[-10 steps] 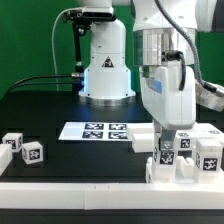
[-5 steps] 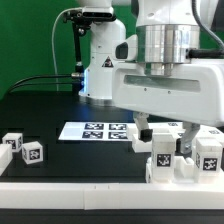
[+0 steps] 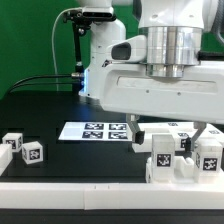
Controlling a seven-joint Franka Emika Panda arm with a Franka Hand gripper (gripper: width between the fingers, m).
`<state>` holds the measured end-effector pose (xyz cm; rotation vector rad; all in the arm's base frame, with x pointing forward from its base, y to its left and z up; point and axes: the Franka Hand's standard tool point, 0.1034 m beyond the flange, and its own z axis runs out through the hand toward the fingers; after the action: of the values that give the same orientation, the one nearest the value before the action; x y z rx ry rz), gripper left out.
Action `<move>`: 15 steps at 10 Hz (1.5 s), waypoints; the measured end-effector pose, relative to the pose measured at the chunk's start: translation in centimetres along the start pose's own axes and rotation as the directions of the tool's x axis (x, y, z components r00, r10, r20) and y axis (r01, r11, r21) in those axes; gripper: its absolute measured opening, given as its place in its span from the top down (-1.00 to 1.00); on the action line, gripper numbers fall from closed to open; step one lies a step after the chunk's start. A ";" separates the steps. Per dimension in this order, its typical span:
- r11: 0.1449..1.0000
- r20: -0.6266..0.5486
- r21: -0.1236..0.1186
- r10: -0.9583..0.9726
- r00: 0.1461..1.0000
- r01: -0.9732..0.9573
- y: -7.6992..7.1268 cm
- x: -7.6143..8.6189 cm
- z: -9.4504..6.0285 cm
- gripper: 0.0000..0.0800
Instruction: Assemble chair
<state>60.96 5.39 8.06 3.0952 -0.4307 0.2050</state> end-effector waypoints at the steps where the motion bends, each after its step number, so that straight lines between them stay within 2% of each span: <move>1: 0.998 0.001 0.002 0.061 0.998 -0.061 0.0 0.0 0.0 -0.62; 2: 0.997 0.001 0.001 0.082 0.997 -0.082 0.0 0.0 0.0 -0.41; 3: 0.997 0.000 0.001 0.081 0.997 -0.081 0.0 0.0 0.0 -0.07; 4: 0.992 0.001 0.002 0.128 0.992 -0.128 0.0 0.0 0.0 -0.07; 5: 0.975 0.001 0.002 0.223 0.975 -0.223 0.0 0.0 0.0 0.29; 7: 0.925 0.001 0.001 0.381 0.925 -0.381 0.0 0.0 0.0 0.29; 8: 0.851 0.004 -0.001 0.525 0.851 -0.525 0.1 0.0 0.0 0.29; 9: 0.695 0.023 -0.008 0.719 0.695 -0.719 0.1 -0.1 0.0 0.29; 10: 0.485 0.054 -0.006 0.874 0.484 -0.875 -0.1 -0.2 0.0 0.29; 11: 0.351 0.075 -0.007 0.934 0.349 -0.937 -0.1 -0.2 0.0 0.29; 13: 0.199 0.079 -0.017 0.977 0.197 -0.980 -0.3 -0.3 0.0 0.29; 14: 0.194 0.078 -0.018 0.978 0.192 -0.981 -0.3 -0.3 0.0 0.11; 15: 0.208 0.077 -0.017 0.976 0.206 -0.978 -0.3 -0.3 0.0 -0.24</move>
Offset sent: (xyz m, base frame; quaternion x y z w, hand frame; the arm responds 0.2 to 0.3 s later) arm 0.0000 0.0000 0.0000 0.0000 0.0000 0.0650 0.9979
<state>60.74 5.75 8.02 2.2312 -2.3766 0.0701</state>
